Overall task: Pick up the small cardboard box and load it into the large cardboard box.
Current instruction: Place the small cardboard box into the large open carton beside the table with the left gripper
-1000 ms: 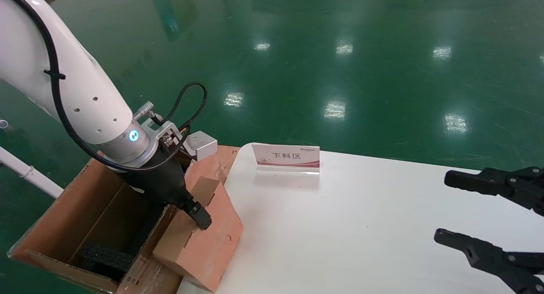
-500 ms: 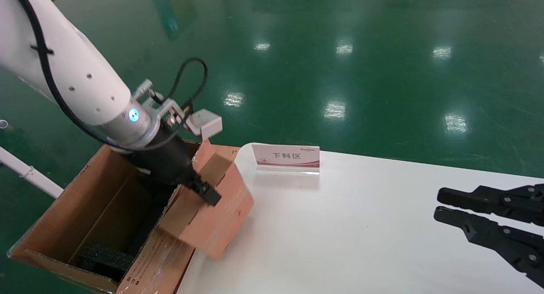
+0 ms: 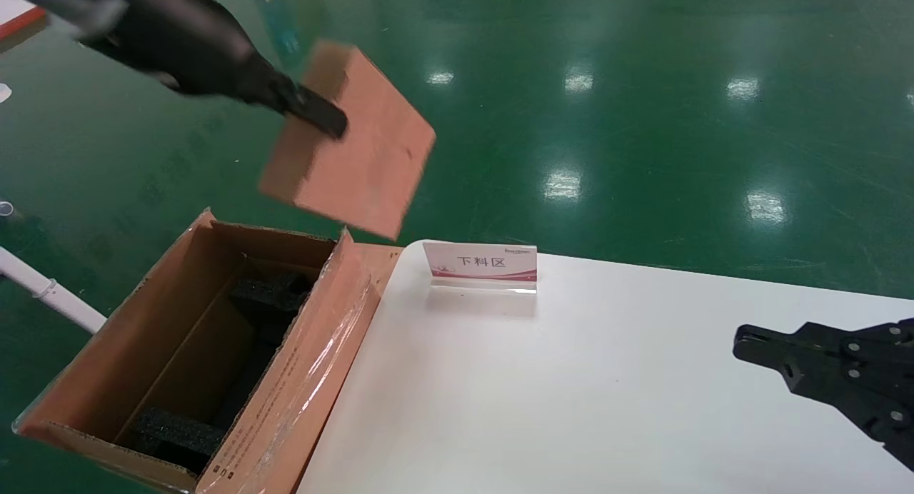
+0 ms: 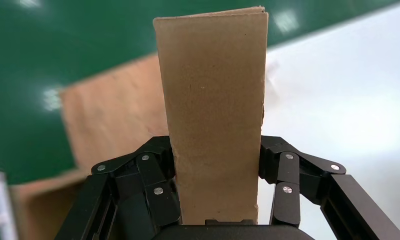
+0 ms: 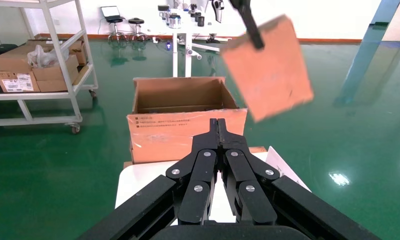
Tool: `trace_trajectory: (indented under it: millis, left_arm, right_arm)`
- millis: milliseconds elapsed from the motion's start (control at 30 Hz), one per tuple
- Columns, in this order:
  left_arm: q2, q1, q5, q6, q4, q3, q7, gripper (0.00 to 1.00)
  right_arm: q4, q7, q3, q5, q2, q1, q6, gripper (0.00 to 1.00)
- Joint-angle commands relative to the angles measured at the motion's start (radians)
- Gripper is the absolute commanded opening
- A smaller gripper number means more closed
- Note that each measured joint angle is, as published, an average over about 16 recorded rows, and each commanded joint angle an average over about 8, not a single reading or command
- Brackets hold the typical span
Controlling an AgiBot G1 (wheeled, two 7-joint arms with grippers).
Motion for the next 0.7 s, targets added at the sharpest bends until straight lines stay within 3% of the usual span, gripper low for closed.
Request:
trace_trajectory:
  millis: [33,233,367,400,633,667,700]
  left_arm:
    - [-0.001,-0.039,0.014,0.01,0.049,-0.011,0.051,0.0]
    - [-0.005,-0.132,0.04,0.095,0.162,0.029,0.182,0.0]
    - [-0.013,-0.189,0.035,0.114,0.201,0.116,0.248,0.0]
    - [-0.016,-0.203,0.03,0.116,0.206,0.144,0.262,0.0]
    - [-0.046,-0.267,-0.067,0.121,0.173,0.378,0.322,0.0]
    - [-0.051,-0.272,-0.087,0.121,0.162,0.415,0.326,0.0]
    - [-0.056,-0.277,-0.106,0.12,0.151,0.45,0.328,0.0]
  right_arm:
    - [0.0,0.0,0.0,0.0,0.0,0.0,0.0,0.0]
    - [0.0,0.0,-0.001,0.0,0.0,0.0,0.0,0.0]
    - [0.0,0.0,-0.001,0.001,0.0,0.0,0.0,0.0]
    - [0.0,0.0,-0.001,0.001,0.0,0.0,0.0,0.05]
    - [0.0,-0.001,-0.001,0.001,0.001,0.0,0.001,0.92]
    - [0.0,-0.001,-0.001,0.001,0.001,0.0,0.001,1.0]
    - [0.0,-0.001,-0.001,0.001,0.001,0.0,0.001,1.0]
